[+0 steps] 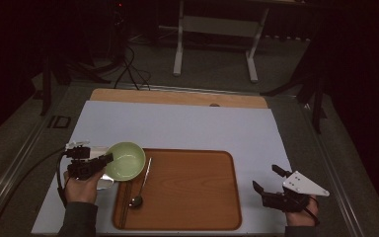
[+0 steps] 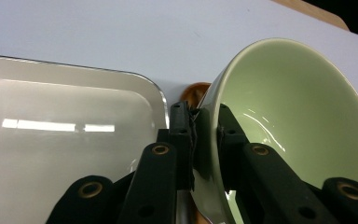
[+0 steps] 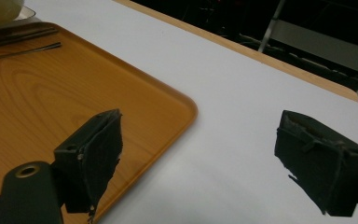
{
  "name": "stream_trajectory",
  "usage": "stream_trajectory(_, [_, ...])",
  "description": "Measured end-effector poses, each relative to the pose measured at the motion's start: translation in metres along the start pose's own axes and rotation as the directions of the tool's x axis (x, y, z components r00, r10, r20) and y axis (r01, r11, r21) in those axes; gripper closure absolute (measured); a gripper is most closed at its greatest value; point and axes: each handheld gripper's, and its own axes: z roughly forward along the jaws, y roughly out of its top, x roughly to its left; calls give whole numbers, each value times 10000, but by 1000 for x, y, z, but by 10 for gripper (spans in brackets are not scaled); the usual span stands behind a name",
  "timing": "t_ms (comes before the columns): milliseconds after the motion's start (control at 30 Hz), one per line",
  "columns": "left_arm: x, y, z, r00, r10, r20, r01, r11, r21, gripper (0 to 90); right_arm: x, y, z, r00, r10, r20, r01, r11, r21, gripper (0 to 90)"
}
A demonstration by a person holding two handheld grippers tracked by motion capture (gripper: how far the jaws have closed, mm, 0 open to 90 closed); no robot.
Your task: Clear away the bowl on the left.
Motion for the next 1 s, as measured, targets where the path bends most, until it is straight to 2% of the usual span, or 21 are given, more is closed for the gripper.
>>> stream_trajectory(300, [-15, -4, 8, 9991, 328, 273, -334, 9992, 219, 820, 0, 0, 0, 10000, -1, -10, 1, 10000, 1, 144])
stream_trajectory(567, [-32, -11, 19, 9958, 727, 562, -759, 9954, 579, 820, 0, 0, 0, 10000, 4, -8, -4, 10000, 11, 145])
stream_trajectory(767, [-44, -16, 25, 9913, 1066, 767, -1131, 9899, 860, 820, 0, 0, 0, 10000, -8, -3, 8, 10000, 6, 144])
stream_trajectory(1000, [-58, -24, 34, 9831, 1405, 1170, -1537, 9817, 1127, 819, 0, 0, 0, 10000, 9, -9, -9, 10000, 19, 145])
